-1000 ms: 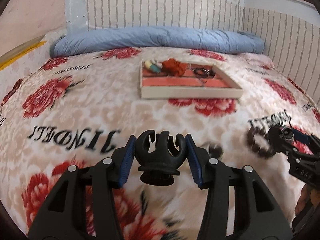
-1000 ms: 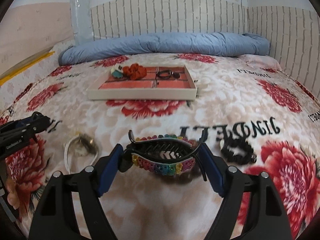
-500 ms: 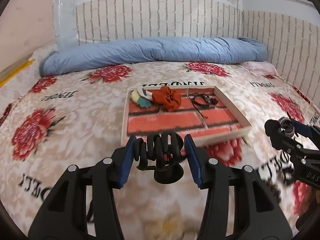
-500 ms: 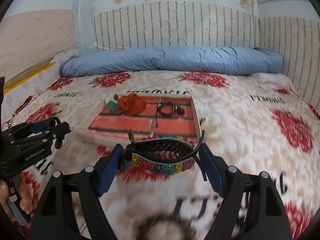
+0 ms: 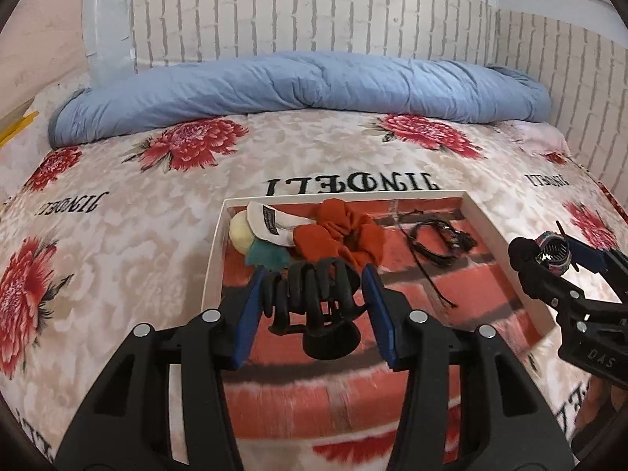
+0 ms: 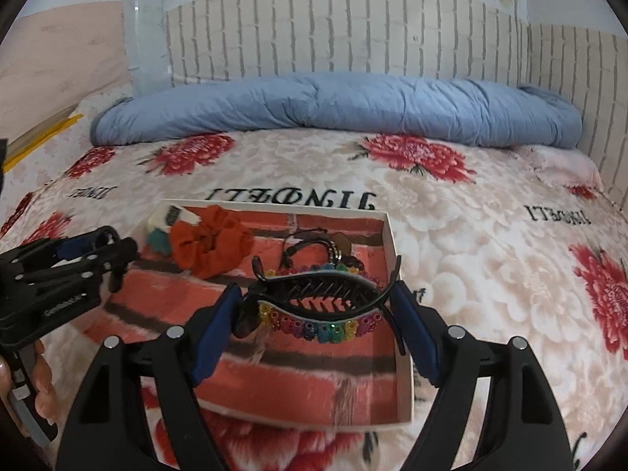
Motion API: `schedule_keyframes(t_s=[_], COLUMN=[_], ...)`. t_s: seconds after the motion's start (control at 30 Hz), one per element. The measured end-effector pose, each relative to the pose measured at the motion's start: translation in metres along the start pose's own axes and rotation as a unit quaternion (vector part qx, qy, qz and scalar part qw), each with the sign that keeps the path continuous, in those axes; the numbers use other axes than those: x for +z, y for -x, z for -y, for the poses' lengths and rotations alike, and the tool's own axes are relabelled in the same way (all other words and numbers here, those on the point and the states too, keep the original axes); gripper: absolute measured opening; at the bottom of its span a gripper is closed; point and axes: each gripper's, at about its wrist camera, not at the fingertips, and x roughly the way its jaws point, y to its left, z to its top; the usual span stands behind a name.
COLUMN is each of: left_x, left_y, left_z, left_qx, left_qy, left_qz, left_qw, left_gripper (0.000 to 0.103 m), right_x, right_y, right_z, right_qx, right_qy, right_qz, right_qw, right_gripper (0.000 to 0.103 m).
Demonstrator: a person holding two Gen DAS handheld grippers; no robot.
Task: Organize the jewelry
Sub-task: 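Lower the black claw clip with the left tool while the right tool lowers the rainbow clip, then open both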
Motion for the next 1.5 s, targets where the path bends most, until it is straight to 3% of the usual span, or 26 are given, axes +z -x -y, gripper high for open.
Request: schedule_keyframes(t_s=[0.17, 0.4, 0.6, 1.23, 1.5], left_x=[-0.007, -0.009, -0.016, -0.023, -0.025], left_y=[-0.031, -0.047, -0.061, -0.066, -0.068], left_z=[-0.009, -0.015, -0.017, -0.012, -0.007], left_qx=[-0.001, 0.008, 0.014, 0.033, 0.040], left_qy=[0.021, 0.024, 0.029, 0.016, 0.006], left_qz=[-0.025, -0.032, -0.050, -0.055, -0.057], left_qw=[0.9995, 0.9992, 0.9982, 0.9978, 0.9976], left_gripper=[0.048, 0.048, 0.049, 0.050, 0.064], right_x=[-0.006, -0.015, -0.019, -0.023, -0.023], right_y=[-0.035, -0.065, -0.075, -0.080, -0.083], right_z=[0.008, 0.009, 0.011, 0.008, 0.007], right_qx=[-0.003, -0.007, -0.005, -0.012, -0.011], right_qy=[-0.017, -0.012, -0.020, -0.005, -0.006], right_qz=[-0.022, -0.049, -0.060, -0.068, -0.077], right_qw=[1.000, 0.999, 0.998, 0.998, 0.997], right_gripper=[0.076, 0.076, 0.076, 0.077, 0.077])
